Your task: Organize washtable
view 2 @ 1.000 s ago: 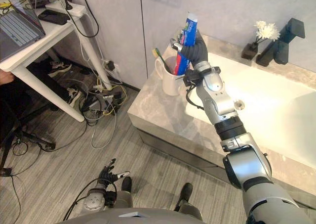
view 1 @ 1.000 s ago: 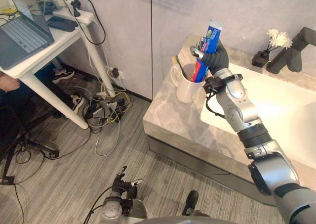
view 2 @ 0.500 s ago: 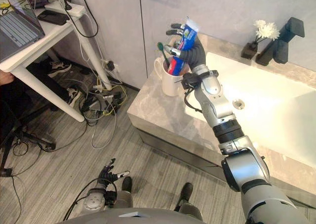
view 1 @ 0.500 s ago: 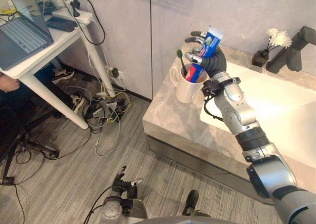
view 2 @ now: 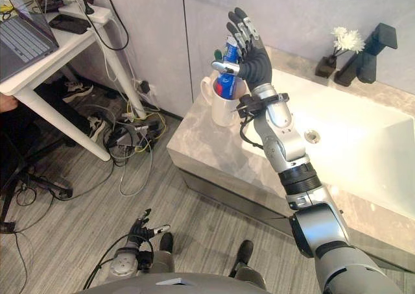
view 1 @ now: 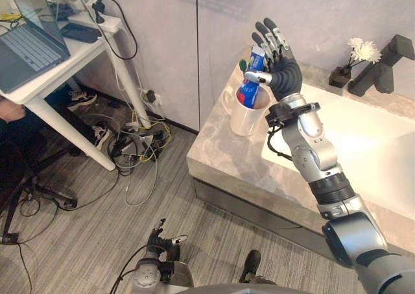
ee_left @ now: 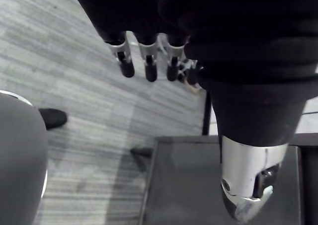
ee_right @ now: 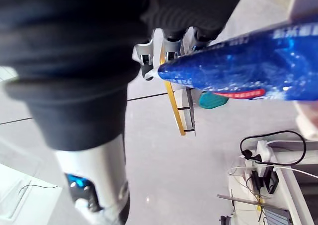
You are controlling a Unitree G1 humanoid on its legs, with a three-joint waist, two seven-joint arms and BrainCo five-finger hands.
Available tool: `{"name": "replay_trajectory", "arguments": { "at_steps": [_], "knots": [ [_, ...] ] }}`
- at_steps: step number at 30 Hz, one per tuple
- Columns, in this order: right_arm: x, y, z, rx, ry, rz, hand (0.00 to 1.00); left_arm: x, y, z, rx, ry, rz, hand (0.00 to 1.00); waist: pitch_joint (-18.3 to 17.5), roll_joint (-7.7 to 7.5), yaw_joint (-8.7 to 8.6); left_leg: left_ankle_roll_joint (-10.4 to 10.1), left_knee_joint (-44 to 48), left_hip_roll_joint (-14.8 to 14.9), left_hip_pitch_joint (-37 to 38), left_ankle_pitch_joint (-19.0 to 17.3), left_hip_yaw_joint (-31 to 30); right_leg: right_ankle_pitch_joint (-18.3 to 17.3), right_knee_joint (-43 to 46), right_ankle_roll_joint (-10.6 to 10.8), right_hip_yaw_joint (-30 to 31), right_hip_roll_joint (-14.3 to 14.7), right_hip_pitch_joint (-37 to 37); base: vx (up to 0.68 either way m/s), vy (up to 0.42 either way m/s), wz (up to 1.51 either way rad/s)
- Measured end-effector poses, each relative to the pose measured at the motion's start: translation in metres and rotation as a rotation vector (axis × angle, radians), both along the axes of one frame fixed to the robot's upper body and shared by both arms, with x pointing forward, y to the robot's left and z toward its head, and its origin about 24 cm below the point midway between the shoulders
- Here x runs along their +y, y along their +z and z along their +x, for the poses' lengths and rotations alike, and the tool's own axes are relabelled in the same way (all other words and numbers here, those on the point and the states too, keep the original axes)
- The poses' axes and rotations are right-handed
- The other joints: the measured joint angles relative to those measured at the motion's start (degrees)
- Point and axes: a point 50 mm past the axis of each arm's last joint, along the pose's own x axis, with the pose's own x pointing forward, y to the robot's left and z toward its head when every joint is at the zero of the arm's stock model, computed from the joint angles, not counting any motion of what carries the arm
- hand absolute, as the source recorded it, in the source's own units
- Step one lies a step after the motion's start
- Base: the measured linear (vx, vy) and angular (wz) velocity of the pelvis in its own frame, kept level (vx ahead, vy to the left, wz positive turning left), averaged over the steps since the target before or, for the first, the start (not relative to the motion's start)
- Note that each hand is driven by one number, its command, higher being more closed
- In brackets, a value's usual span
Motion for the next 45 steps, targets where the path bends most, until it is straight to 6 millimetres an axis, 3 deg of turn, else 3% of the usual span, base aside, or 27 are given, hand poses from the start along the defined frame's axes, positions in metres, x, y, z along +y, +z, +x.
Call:
{"name": "replay_trajectory", "arguments": {
  "at_steps": [5,12,17,23,26,31,35,38,39,42,45],
  "knots": [
    [-0.004,0.017,-0.016,-0.118,0.019,0.046,0.00,0.000,-0.004,0.000,0.021,-0.001,-0.002,0.00,-0.1,-0.03,-0.18,0.0,-0.1,0.0,0.6,0.0,0.2,0.0,0.0,0.0,0.1,0.0,0.5,0.00,0.000,-0.01],
    [-0.026,0.035,-0.031,-0.224,-0.012,0.145,0.00,0.000,-0.007,0.000,0.040,-0.006,-0.003,0.00,-0.2,-0.19,-0.74,0.0,-0.2,0.0,0.9,0.1,0.5,0.1,0.0,0.0,0.3,0.0,0.5,0.00,0.000,-0.01],
    [-0.064,0.038,-0.051,-0.308,-0.141,0.245,0.00,0.006,-0.014,-0.006,0.077,0.032,0.001,0.00,-1.8,-0.24,-1.79,0.0,-1.0,-0.1,2.2,0.1,1.9,0.1,0.0,0.0,1.4,0.0,0.6,0.02,0.008,-0.12],
    [-0.127,0.024,-0.088,-0.366,-0.402,0.323,0.00,0.012,-0.024,-0.016,0.147,0.057,0.017,0.00,-4.1,0.41,-4.62,0.0,-1.4,-0.1,3.2,0.1,3.0,0.2,0.0,0.0,2.2,0.1,0.6,0.00,0.002,-0.10],
    [-0.151,0.020,-0.113,-0.416,-0.526,0.341,0.00,0.014,-0.029,-0.020,0.181,0.061,0.023,0.00,-4.9,1.08,-5.02,0.0,-1.7,-0.1,4.1,0.0,4.3,0.1,-0.2,0.1,3.1,0.2,0.5,-0.03,0.001,-0.19],
    [-0.186,0.007,-0.158,-0.462,-0.748,0.343,0.00,0.016,-0.036,-0.031,0.237,0.081,0.021,0.00,-6.9,2.41,-7.41,0.0,-2.4,-0.1,4.6,-0.1,4.9,-0.3,-0.3,0.2,3.5,0.3,0.3,-0.01,-0.001,-0.07],
    [-0.211,-0.036,-0.196,-0.365,-1.008,0.444,0.00,0.017,-0.040,-0.039,0.266,0.152,-0.002,0.00,-8.0,2.54,-8.49,-0.1,-2.4,-0.1,4.9,-0.2,6.3,-0.1,-0.3,-0.1,5.0,0.5,-0.6,0.02,0.002,-0.18],
    [-0.225,-0.081,-0.225,-0.184,-1.303,0.481,0.00,0.019,-0.042,-0.045,0.285,0.189,-0.001,0.00,-8.1,2.52,-9.82,-0.2,-2.5,-0.1,5.6,-0.5,7.0,-0.1,-0.3,-0.1,5.6,0.6,-0.5,0.02,0.007,-0.13],
    [-0.231,-0.105,-0.238,-0.064,-1.434,0.463,0.00,0.019,-0.043,-0.046,0.287,0.193,0.004,0.00,-8.5,2.44,-9.88,-0.4,-2.5,-0.1,5.8,-0.7,7.5,-0.1,-0.3,-0.1,6.1,0.6,-0.5,0.03,0.013,-0.17],
    [-0.224,-0.164,-0.261,0.267,-1.636,0.463,0.00,0.013,-0.044,-0.048,0.290,0.228,-0.014,0.00,-9.0,2.64,-10.39,-0.3,-2.5,0.0,6.8,-0.9,8.8,-0.5,-0.2,-0.8,6.5,0.7,-0.4,0.02,0.014,-0.20],
    [-0.211,-0.208,-0.269,0.541,-1.670,0.424,0.00,0.003,-0.046,-0.049,0.296,0.258,-0.042,0.00,-9.0,3.45,-10.11,-0.4,-2.0,0.3,8.7,-1.9,11.5,-0.6,0.0,-0.7,6.3,0.7,0.8,0.02,0.011,-0.35]
  ]
}}
